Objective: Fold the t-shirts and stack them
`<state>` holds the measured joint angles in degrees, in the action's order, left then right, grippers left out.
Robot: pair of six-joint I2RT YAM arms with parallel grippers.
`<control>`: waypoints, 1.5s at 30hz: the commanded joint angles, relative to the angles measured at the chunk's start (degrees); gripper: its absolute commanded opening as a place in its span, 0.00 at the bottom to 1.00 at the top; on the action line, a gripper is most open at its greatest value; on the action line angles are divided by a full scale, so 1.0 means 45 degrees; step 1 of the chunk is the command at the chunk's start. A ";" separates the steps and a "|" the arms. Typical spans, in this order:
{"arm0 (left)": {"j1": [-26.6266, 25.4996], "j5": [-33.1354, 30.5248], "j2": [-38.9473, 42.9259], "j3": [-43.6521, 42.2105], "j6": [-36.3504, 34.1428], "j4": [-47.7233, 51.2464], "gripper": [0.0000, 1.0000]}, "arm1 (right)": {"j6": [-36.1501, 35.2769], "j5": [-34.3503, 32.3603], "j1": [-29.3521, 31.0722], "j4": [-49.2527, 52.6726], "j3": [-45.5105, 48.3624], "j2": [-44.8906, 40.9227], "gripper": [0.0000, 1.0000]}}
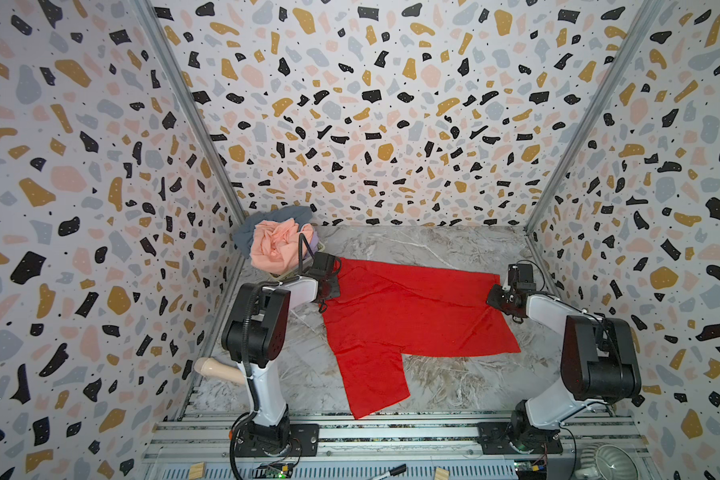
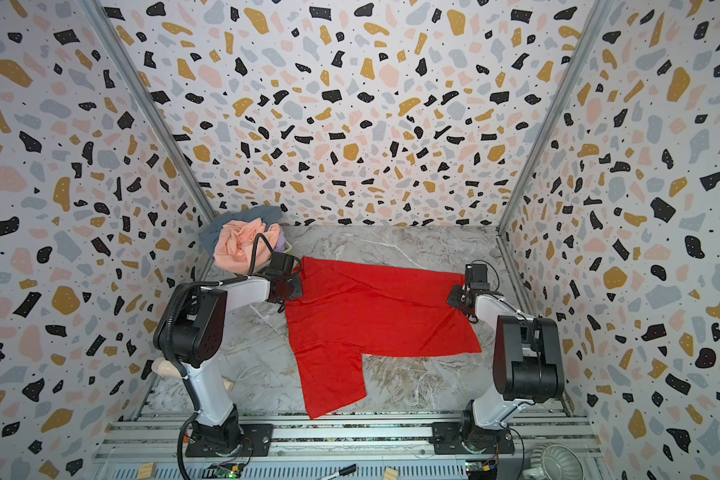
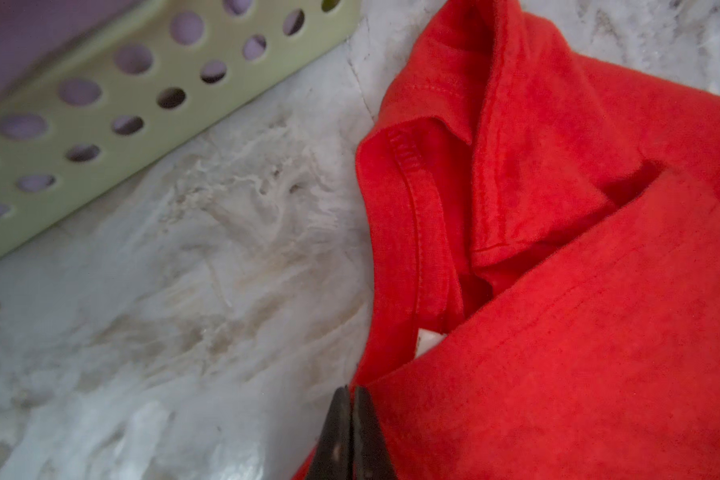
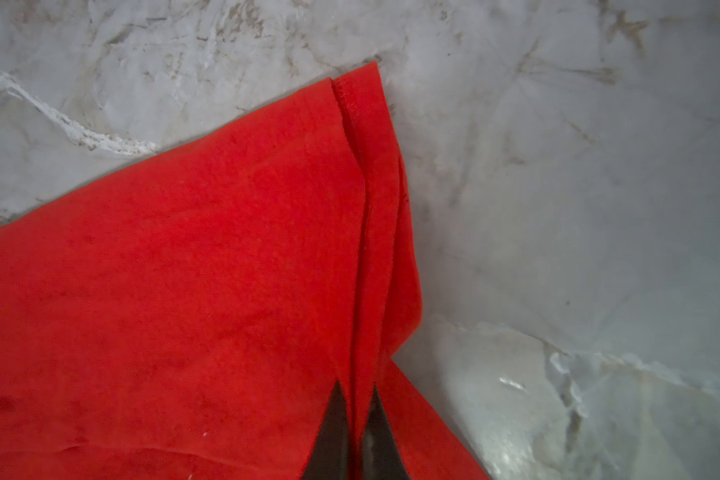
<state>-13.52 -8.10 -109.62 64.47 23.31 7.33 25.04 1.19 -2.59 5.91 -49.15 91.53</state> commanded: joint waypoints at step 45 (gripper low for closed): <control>0.0084 0.2693 0.2065 0.3925 -0.0766 0.0094 0.00 | 0.0267 0.0946 -0.0490 -0.1898 -0.3506 -0.0065 0.00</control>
<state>-13.52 1.08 -98.74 76.27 21.61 9.56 24.67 3.38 -3.64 1.43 -60.47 90.50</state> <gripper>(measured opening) 0.047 0.052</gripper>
